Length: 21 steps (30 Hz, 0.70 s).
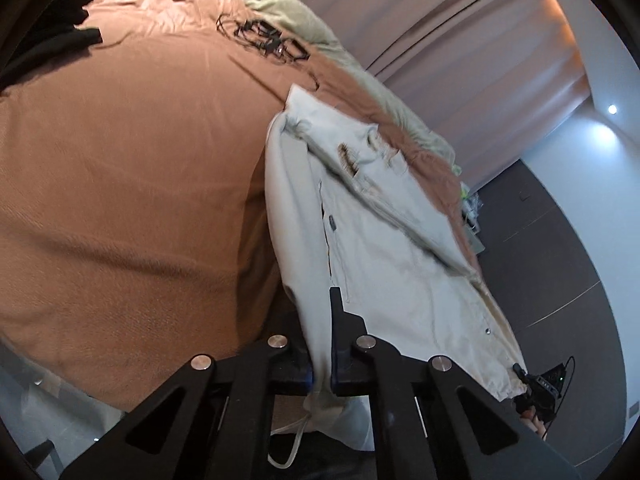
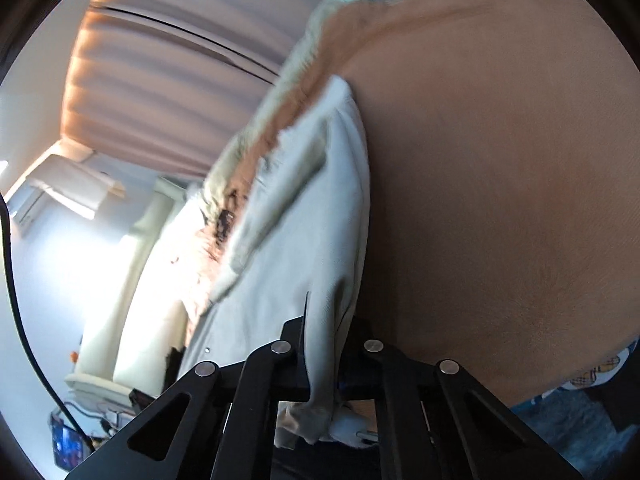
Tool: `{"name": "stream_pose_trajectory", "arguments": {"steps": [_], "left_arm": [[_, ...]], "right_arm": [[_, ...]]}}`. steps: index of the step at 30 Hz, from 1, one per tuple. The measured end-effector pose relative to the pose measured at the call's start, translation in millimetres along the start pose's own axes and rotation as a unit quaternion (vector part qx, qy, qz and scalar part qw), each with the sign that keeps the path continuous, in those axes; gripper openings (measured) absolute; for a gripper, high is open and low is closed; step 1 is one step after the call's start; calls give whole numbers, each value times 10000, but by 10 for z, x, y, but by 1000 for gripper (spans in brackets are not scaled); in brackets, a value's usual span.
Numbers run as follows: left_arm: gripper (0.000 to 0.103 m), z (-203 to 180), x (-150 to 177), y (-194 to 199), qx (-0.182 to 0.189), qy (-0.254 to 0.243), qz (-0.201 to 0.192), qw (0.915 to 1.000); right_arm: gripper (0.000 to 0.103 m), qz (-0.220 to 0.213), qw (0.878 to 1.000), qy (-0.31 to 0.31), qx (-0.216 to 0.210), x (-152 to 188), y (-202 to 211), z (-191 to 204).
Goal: Fold large clothes
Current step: 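Grasp the jacket hem with both grippers and lift it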
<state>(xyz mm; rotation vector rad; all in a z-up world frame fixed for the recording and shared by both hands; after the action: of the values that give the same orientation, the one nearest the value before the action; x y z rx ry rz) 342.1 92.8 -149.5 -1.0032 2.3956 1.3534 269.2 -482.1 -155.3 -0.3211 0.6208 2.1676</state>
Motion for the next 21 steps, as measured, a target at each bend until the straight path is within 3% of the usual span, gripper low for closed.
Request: {"name": "stream_pose_trajectory", "arguments": {"steps": [13,21], "left_arm": [[7,-345,-136,1172,616,-110,-872,9942],[7,-398,158,1924,767,-342,-1290,9881]], "right_arm": [[6,-346,9948,604,-739,126,747,962],[6,-492,9903,867,-971,375,1322,1331]]}}
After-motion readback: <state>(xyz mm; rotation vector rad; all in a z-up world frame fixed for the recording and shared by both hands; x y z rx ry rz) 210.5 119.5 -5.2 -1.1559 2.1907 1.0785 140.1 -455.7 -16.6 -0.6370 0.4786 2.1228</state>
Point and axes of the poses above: each gripper's, at about its wrist camera, not at the fingertips, and y roughly against the way its jaws point, z to its left, x to its underside, the point moved 1 cm from there along -y, roughly the way its jaws point, and after that the axes turned 10 degrees about -x, right-handed, at the moved point
